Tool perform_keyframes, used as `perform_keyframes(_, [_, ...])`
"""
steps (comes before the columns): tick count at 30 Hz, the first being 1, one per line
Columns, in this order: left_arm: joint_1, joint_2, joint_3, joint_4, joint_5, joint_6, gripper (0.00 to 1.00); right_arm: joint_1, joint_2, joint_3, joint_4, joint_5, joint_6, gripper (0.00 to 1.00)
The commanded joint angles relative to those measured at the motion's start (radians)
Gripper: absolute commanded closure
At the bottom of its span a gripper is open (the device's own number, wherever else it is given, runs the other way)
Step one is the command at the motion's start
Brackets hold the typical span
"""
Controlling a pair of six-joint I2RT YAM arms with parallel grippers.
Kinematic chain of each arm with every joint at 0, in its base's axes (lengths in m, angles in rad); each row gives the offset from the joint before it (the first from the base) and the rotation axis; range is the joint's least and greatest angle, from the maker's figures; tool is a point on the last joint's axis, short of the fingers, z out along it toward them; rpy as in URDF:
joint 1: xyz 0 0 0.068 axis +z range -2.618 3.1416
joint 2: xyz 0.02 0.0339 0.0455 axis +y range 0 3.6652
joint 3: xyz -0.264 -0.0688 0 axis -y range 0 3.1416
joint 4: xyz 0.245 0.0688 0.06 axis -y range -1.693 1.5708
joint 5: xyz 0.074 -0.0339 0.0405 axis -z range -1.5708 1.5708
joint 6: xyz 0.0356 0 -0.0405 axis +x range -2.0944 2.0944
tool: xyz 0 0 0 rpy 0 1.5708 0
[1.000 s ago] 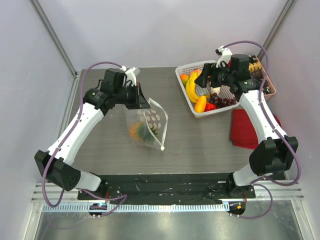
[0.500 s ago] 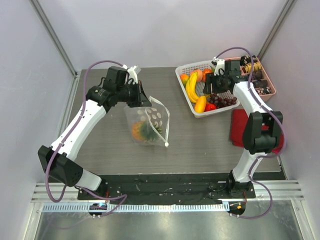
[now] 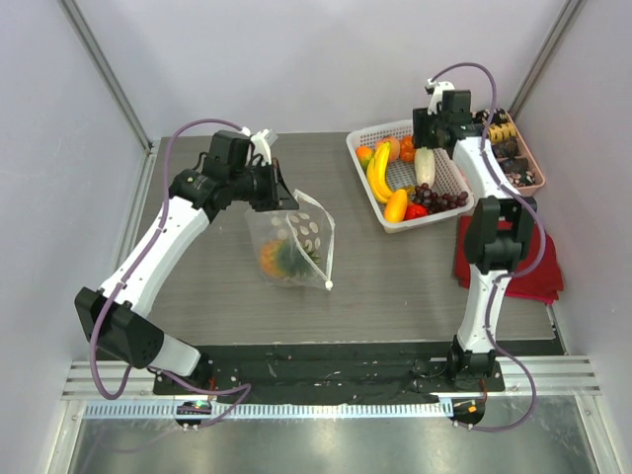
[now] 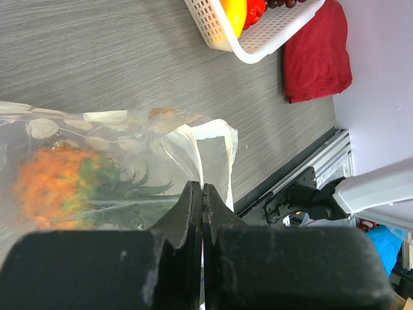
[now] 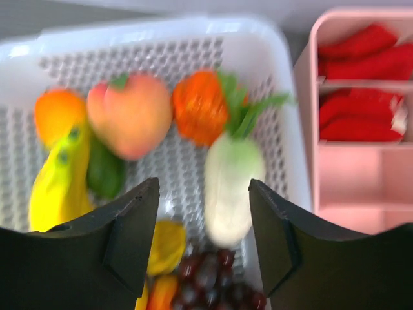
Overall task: Place the food in the zip-top bag and seal the zipper
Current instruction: Pick up the fake vegetable from the bin.
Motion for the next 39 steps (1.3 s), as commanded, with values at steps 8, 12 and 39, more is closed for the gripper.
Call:
perform_keyframes(8, [0.017,0.005,0.017,0.043,0.024,0.010,1.00,-0.006,0.266,0.392,-0.049,0.156,-0.052,0.44])
perform_keyframes(12, [0.022,0.007,0.019,0.042,0.032,0.012,1.00,-0.006,0.292,0.397,-0.040,0.153,-0.049,0.44])
perform_keyframes(39, [0.059,0.010,-0.017,0.053,0.081,-0.032,1.00,-0.017,0.024,0.280,0.181,-0.082,0.129,0.99])
